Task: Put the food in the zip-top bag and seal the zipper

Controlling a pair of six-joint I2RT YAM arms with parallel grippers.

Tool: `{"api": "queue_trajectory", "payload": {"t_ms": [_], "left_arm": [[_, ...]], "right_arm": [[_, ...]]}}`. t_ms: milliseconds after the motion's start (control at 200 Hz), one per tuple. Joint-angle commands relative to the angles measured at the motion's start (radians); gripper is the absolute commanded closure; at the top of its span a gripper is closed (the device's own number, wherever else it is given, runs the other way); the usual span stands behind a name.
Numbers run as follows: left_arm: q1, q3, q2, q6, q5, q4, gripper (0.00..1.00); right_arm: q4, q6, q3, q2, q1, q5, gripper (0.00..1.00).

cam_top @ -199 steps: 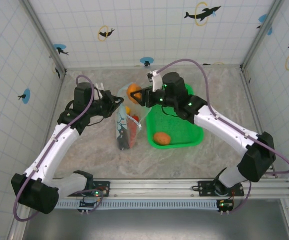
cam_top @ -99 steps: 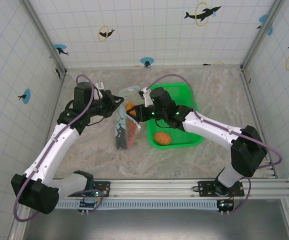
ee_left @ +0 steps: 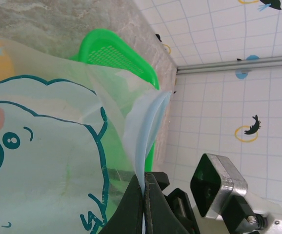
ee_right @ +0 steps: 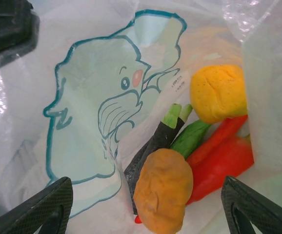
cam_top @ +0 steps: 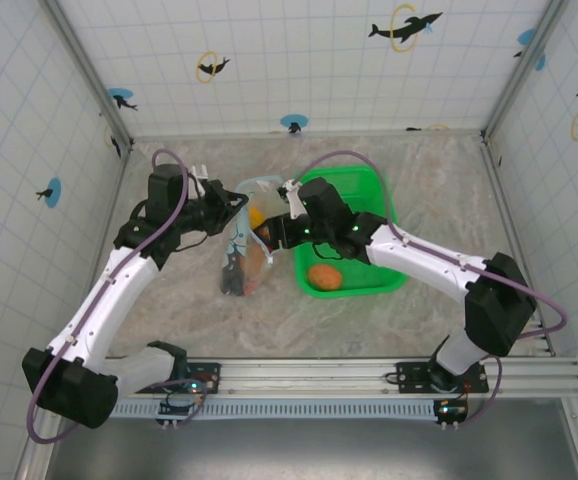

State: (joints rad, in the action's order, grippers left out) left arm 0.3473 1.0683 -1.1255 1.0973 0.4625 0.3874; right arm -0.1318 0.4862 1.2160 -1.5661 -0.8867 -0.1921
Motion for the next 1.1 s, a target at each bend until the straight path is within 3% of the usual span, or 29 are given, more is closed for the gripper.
{"api": "queue_trajectory", "payload": {"t_ms": [0, 155, 335, 515, 776, 1096], "left_arm": [[0.007, -0.003, 0.024, -0.02, -0.006, -0.027, 1.0], [0.007, -0.019, 0.038, -0.019, -0.023, -0.027, 1.0], [0.007, -0.016, 0.047, -0.018, -0.025, -0.028, 1.0], [0.007, -0.019, 0.055, -0.021, -0.012, -0.029, 1.0], [0.007, -0.042, 0.059, -0.025, -0.007, -0.032, 1.0], [0.008, -0.044, 0.059, -0.025, 0.006, -0.032, 1.0]], "right_arm": [[-0.05, -0.044, 0.062, 0.083, 0.011, 0.045, 0.21], [-0.078, -0.053, 0.037, 0.173, 0.051, 0.075, 0.23], [-0.089, -0.006, -0.103, 0.276, 0.182, 0.075, 0.26], [-0.213, 0.001, -0.228, 0.292, 0.269, 0.064, 0.27], [-0.305, -0.043, -0.345, 0.222, 0.253, -0.011, 0.19], [-0.164, -0.027, -0.431, 0.119, 0.215, -0.107, 0.08]]}}
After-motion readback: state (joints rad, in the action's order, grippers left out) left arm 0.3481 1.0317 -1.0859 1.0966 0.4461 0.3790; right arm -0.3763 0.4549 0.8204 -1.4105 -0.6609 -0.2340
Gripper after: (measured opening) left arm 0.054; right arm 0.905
